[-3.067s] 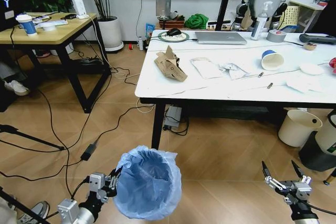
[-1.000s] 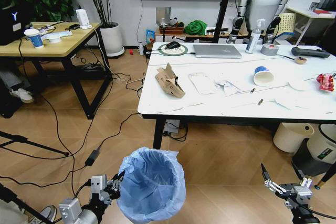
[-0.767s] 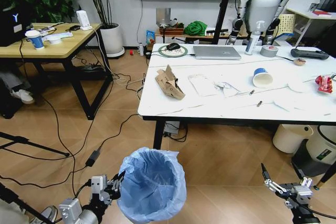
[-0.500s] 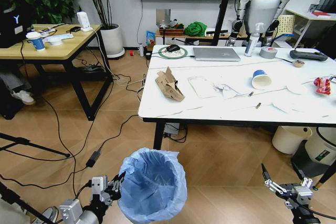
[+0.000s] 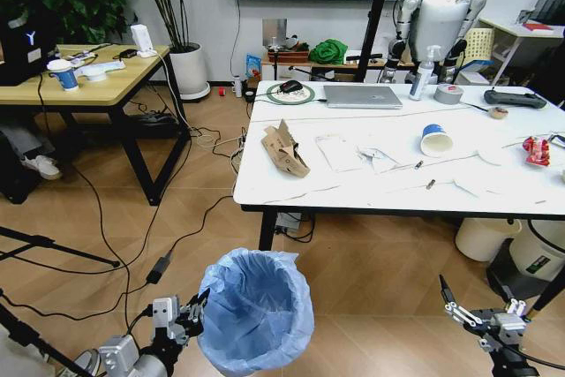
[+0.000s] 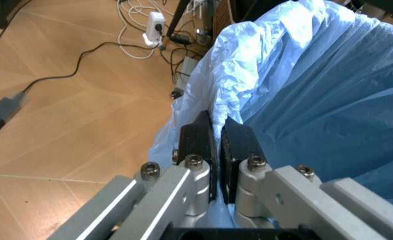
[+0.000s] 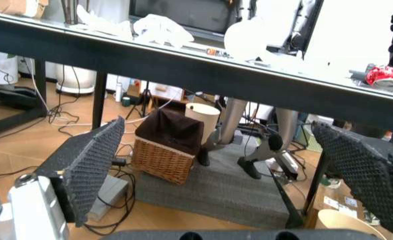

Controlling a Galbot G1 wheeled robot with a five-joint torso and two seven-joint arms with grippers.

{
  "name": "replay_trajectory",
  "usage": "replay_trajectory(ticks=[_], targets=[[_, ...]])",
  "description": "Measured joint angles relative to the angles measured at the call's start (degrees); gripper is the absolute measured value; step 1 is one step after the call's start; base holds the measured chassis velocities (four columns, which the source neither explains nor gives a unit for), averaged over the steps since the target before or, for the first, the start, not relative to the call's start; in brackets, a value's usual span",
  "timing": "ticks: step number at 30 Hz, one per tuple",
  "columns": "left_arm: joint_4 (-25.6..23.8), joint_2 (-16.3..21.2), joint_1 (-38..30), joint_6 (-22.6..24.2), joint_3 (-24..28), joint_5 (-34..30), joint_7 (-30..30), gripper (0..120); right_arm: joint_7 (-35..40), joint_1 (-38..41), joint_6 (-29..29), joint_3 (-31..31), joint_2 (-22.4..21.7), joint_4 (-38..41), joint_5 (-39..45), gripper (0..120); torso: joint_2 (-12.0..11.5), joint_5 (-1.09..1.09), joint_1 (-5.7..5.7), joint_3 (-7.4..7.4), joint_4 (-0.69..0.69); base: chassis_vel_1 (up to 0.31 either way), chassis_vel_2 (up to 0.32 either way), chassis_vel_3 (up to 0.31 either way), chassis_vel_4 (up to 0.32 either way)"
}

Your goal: Pick up the trash bin and place the trash from the table into it.

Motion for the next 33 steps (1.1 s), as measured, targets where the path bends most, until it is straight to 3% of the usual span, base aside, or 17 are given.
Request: replay_trajectory(ticks=[33], targets=[[0.2, -0.3, -0.3, -0.2, 0.7, 1.5, 0.4, 0, 0.1, -0.1, -0.4, -0.2, 0.0, 0.7, 0.2, 100, 9.1, 0.00, 4.00, 5.10, 0.00, 0.000, 0.000, 0.000, 0.000]])
